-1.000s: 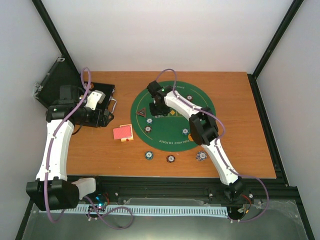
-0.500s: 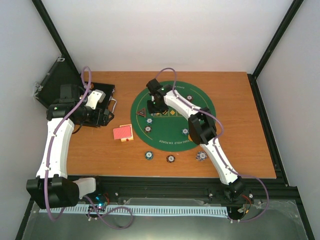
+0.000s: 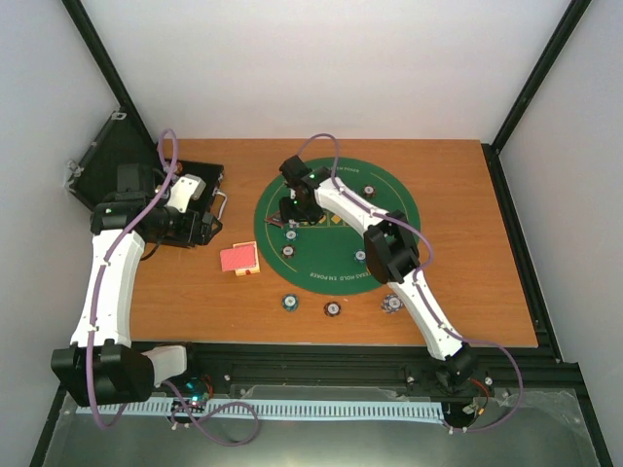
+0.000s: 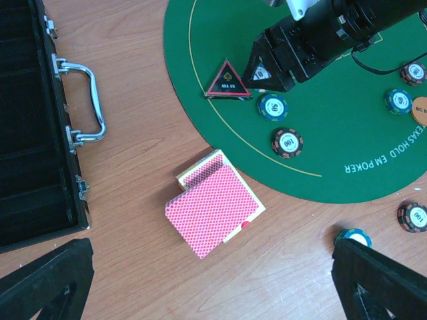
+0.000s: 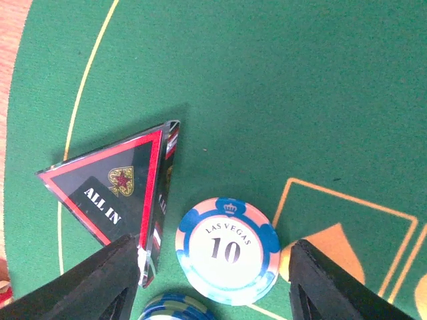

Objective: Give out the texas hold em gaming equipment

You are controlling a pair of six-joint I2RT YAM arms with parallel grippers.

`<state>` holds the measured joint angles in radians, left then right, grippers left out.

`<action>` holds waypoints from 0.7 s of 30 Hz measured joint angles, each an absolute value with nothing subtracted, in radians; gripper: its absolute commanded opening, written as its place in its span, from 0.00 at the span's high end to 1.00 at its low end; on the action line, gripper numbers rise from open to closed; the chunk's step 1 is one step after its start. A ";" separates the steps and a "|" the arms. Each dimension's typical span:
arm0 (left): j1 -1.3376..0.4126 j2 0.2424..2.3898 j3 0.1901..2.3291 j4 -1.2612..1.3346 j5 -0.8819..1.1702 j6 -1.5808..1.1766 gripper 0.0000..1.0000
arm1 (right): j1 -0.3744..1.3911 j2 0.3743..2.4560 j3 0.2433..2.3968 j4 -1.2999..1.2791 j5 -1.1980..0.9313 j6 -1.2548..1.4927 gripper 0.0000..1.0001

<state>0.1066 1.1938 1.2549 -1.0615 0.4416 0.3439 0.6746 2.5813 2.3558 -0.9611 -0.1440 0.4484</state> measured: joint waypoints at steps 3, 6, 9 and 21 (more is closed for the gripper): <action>0.107 1.194 1.255 -1.061 0.444 0.344 0.00 | 0.675 2.580 2.366 -0.969 -0.133 0.448 0.37; 0.107 1.194 1.256 -1.062 0.450 0.344 0.00 | 0.671 2.572 2.382 -0.992 -0.115 0.444 0.36; 0.107 1.194 1.256 -1.062 0.451 0.344 0.00 | 0.662 2.524 2.376 -1.026 -0.080 0.435 0.34; 0.107 1.183 1.269 -1.063 0.465 0.344 0.00 | 0.657 1.611 1.352 -0.916 0.065 0.474 0.09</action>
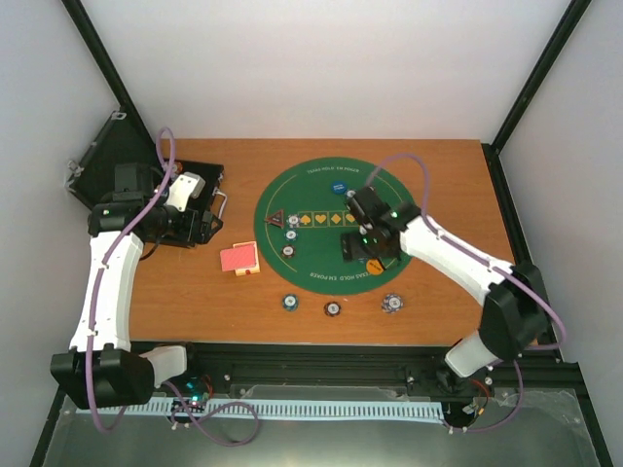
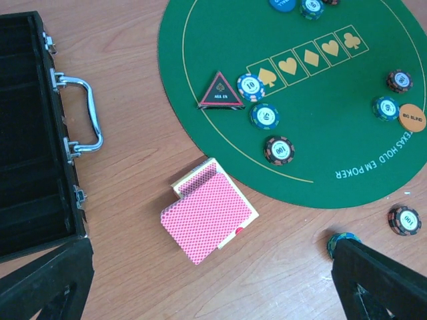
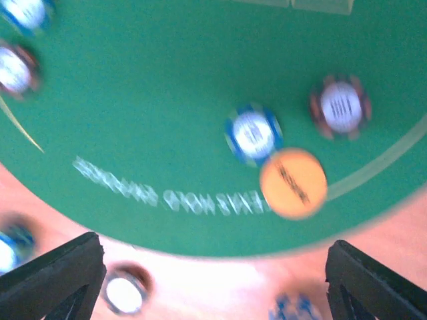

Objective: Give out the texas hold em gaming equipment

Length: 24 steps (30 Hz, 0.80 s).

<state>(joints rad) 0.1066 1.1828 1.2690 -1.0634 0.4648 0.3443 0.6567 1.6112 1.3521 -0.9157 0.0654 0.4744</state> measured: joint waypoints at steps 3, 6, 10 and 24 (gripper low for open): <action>0.107 1.174 1.269 -1.063 0.468 0.344 0.00 | 0.657 1.482 1.130 -0.926 0.080 0.506 0.08; 0.107 1.163 1.269 -1.064 0.469 0.344 0.00 | 0.657 1.404 0.986 -0.944 0.090 0.539 0.07; 0.107 1.156 1.269 -1.064 0.477 0.344 0.00 | 0.657 1.316 0.894 -0.955 0.100 0.576 0.07; 0.107 1.156 1.273 -1.066 0.483 0.344 0.00 | 0.657 1.327 0.811 -0.904 0.096 0.619 0.23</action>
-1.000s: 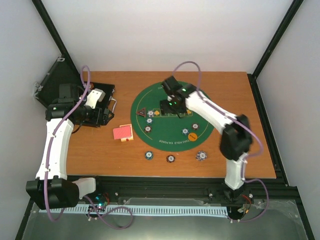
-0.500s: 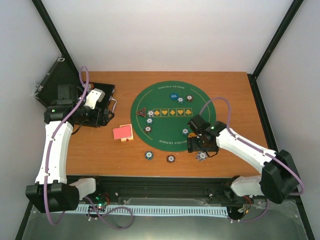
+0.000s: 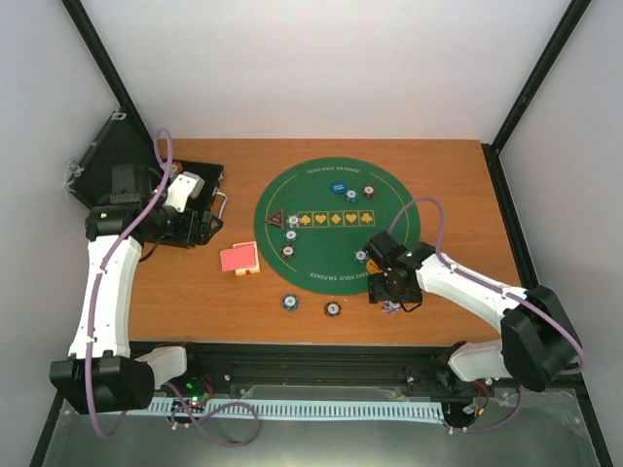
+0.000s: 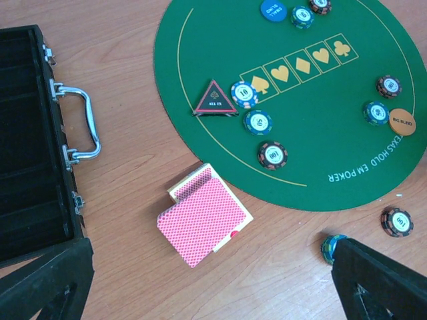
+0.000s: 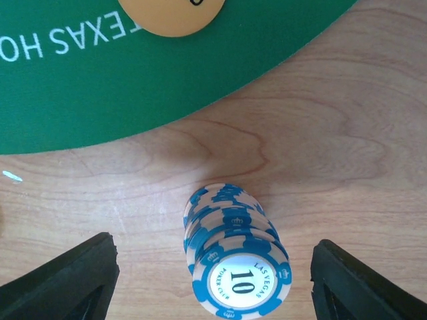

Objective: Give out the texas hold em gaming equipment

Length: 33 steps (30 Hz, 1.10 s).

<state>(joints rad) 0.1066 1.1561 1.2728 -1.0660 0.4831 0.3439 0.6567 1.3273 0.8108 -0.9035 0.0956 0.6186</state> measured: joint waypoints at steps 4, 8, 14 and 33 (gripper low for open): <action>0.107 1.156 1.278 -1.069 0.483 0.344 0.00 | 0.657 1.345 0.793 -0.889 0.095 0.624 0.25; 0.107 1.157 1.291 -1.071 0.483 0.344 0.00 | 0.657 1.353 0.782 -0.883 0.095 0.632 0.29; 0.107 1.166 1.303 -1.071 0.483 0.344 0.00 | 0.657 1.357 0.772 -0.867 0.094 0.649 0.34; 0.107 1.176 1.324 -1.073 0.484 0.344 0.00 | 0.657 1.373 0.750 -0.850 0.094 0.659 0.55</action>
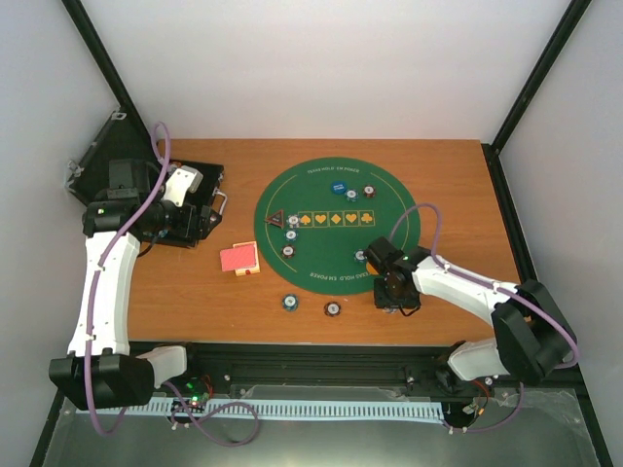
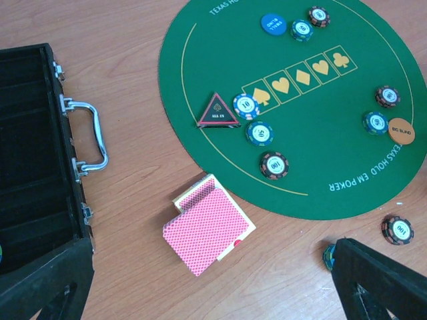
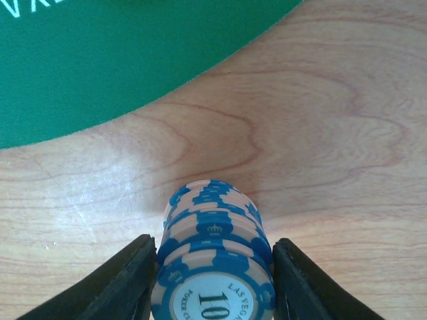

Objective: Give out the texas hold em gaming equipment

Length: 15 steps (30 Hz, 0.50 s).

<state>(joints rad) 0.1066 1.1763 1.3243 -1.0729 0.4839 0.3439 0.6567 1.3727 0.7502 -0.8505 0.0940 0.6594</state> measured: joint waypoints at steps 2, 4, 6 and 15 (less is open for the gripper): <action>0.107 1.176 1.324 -1.073 0.484 0.344 0.00 | 0.657 1.367 0.755 -0.861 0.095 0.657 0.58; 0.107 1.176 1.324 -1.073 0.484 0.344 0.00 | 0.657 1.361 0.763 -0.871 0.096 0.656 0.62; 0.107 1.176 1.324 -1.073 0.484 0.344 0.00 | 0.657 1.360 0.770 -0.877 0.096 0.657 0.63; 0.107 1.176 1.324 -1.073 0.484 0.344 0.00 | 0.657 1.360 0.778 -0.887 0.097 0.652 0.76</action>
<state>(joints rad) 0.1066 1.1763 1.3239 -1.0725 0.4839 0.3439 0.6567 1.3602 0.7784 -0.8867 0.0971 0.6518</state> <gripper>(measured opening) 0.999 0.415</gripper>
